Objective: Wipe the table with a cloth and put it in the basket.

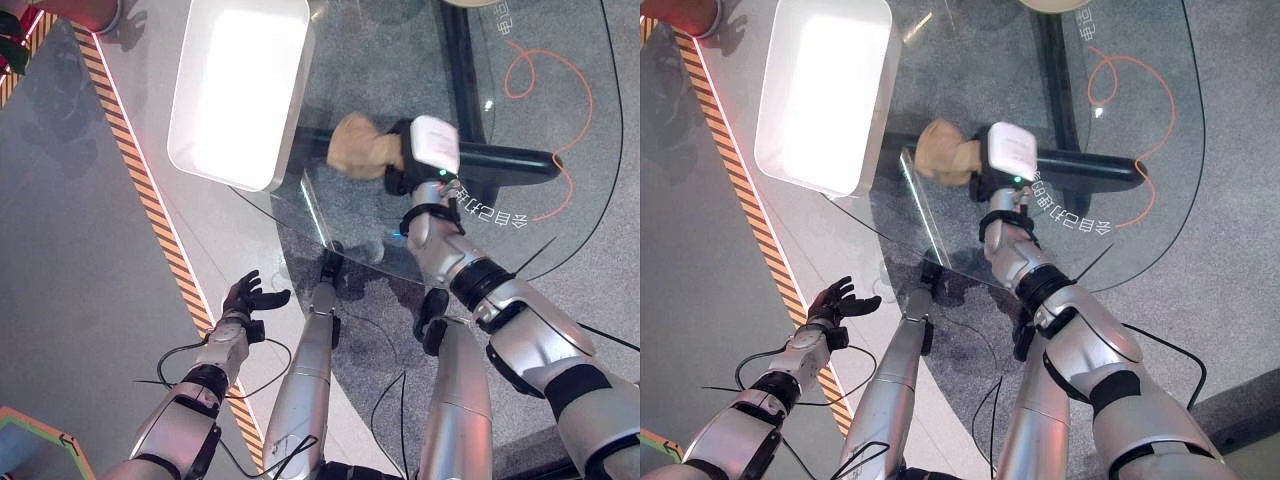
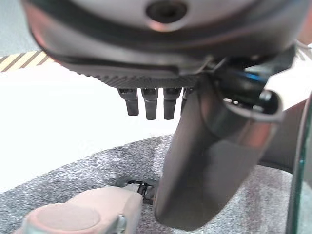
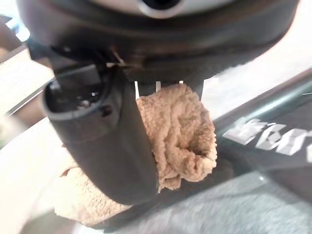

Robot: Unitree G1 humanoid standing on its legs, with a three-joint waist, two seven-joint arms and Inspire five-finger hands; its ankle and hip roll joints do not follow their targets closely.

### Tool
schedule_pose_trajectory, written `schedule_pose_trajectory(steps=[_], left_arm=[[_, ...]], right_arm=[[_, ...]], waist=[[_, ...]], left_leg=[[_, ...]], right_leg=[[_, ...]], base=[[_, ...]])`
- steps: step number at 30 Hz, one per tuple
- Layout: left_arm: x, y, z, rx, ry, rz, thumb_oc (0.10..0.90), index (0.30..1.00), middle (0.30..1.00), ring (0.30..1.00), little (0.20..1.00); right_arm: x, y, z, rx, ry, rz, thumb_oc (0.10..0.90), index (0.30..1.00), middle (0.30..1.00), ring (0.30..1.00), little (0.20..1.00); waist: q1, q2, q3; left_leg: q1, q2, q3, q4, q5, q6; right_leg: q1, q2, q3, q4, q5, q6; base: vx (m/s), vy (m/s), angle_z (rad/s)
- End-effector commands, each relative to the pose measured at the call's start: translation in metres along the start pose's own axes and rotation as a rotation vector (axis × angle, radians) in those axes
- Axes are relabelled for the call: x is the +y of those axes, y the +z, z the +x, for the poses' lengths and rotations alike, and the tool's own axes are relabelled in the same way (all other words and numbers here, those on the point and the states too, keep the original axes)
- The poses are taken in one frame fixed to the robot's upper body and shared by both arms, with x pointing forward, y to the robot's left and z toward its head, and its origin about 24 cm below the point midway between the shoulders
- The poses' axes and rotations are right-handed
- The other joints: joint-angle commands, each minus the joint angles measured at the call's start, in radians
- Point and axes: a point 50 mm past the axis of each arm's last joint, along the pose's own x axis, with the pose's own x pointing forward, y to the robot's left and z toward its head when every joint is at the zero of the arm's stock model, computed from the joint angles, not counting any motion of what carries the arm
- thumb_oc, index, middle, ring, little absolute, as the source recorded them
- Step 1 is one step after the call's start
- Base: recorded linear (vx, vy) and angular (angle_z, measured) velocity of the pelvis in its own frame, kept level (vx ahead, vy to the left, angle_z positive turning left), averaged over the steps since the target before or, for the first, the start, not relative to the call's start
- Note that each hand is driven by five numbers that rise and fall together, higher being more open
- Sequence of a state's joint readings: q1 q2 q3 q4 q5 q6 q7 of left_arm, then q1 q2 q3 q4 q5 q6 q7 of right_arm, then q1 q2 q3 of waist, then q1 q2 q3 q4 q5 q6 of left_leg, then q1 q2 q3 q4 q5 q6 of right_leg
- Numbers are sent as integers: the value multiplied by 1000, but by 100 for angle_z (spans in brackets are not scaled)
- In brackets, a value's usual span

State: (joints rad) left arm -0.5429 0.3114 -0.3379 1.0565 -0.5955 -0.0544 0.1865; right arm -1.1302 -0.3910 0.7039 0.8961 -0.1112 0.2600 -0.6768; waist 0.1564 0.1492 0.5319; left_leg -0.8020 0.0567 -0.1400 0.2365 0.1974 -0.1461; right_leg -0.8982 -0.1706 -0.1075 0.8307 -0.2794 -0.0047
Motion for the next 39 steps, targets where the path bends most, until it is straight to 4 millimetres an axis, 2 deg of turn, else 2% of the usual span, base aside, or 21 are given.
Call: schedule_pose_trajectory(steps=[1, 11, 15, 18, 20, 21, 22, 23, 27, 28, 32, 39], left_arm=[[15, 3, 2, -15, 65, 4, 800, 900, 900, 900, 900], [26, 0, 1, -8, 91, -12, 800, 900, 900, 900, 900], [33, 2, 1, -10, 104, -19, 800, 900, 900, 900, 900], [38, 5, 1, -14, 109, -19, 800, 900, 900, 900, 900], [40, 8, 2, -14, 112, -18, 800, 900, 900, 900, 900], [41, 14, 3, -26, 114, -21, 800, 900, 900, 900, 900], [41, 14, 3, -27, 114, -22, 800, 900, 900, 900, 900], [42, 11, 3, -17, 117, -20, 800, 900, 900, 900, 900], [48, 13, 3, -19, 130, -21, 800, 900, 900, 900, 900], [50, 18, 4, -31, 133, -26, 800, 900, 900, 900, 900], [58, 24, 5, -32, 155, -26, 800, 900, 900, 900, 900], [66, 31, 6, -33, 171, -30, 800, 900, 900, 900, 900]], right_arm=[[-66, 2, 37, 36, -300, 19, 100, 300, 300, 300, 200], [-91, -67, 38, 285, -407, -7, 100, 300, 300, 300, 200], [-103, -106, 30, 428, -446, -47, 100, 300, 300, 300, 200], [-110, -128, 24, 510, -472, -55, 100, 300, 300, 300, 200], [-111, -138, 20, 556, -483, -45, 100, 300, 300, 300, 200], [-114, -141, 19, 574, -498, -31, 100, 300, 300, 300, 200], [-115, -145, 17, 597, -506, -16, 100, 300, 300, 300, 200], [-113, -154, 12, 630, -504, -4, 100, 300, 300, 300, 200], [-115, -169, 3, 706, -526, 46, 100, 300, 300, 300, 200], [-117, -171, 3, 721, -543, 69, 100, 300, 300, 300, 200], [-121, -186, -5, 791, -568, 118, 100, 300, 300, 300, 200], [-124, -193, -9, 827, -582, 139, 100, 300, 300, 300, 200]], waist=[[-31, 23, -12], [-49, 19, -12], [-56, 15, -12], [-58, 11, -12], [-62, 7, -12], [-63, 6, -12], [-65, 4, -12], [-71, 0, -12], [-79, -8, -12], [-79, -9, -12], [-84, -18, -12], [-89, -27, -12]], left_leg=[[5, -110, 128, 168, -189, 150], [-4, -104, 135, 183, -206, 156], [-10, -99, 137, 189, -212, 160], [-16, -95, 137, 194, -216, 162], [-19, -93, 136, 197, -219, 163], [-43, -90, 140, 186, -187, 168], [-43, -89, 140, 185, -187, 168], [-19, -89, 135, 191, -218, 163], [-21, -85, 134, 192, -221, 160], [-47, -81, 138, 184, -191, 164], [-50, -78, 133, 187, -195, 161], [-48, -73, 131, 184, -198, 157]], right_leg=[[34, 51, -37, -246, 174, 19], [22, 59, -28, -237, 165, 17], [17, 63, -26, -234, 162, 17], [13, 64, -26, -232, 162, 19], [12, 68, -24, -230, 163, 20], [-9, 69, -34, -246, 195, 11], [-9, 70, -33, -249, 196, 12], [12, 74, -21, -240, 169, 22], [12, 80, -15, -245, 170, 24], [-10, 80, -24, -258, 200, 16], [-10, 83, -22, -257, 199, 21], [-6, 88, -18, -262, 199, 24]], base=[[9, 16, -3], [3, 3, 0], [0, 0, 0], [0, 0, 0], [-35, -27, 3], [-74, -27, 2], [0, 0, 0], [66, -31, 0], [0, -9, 0], [-70, -7, 1], [-17, -2, 0], [0, 0, 0]])
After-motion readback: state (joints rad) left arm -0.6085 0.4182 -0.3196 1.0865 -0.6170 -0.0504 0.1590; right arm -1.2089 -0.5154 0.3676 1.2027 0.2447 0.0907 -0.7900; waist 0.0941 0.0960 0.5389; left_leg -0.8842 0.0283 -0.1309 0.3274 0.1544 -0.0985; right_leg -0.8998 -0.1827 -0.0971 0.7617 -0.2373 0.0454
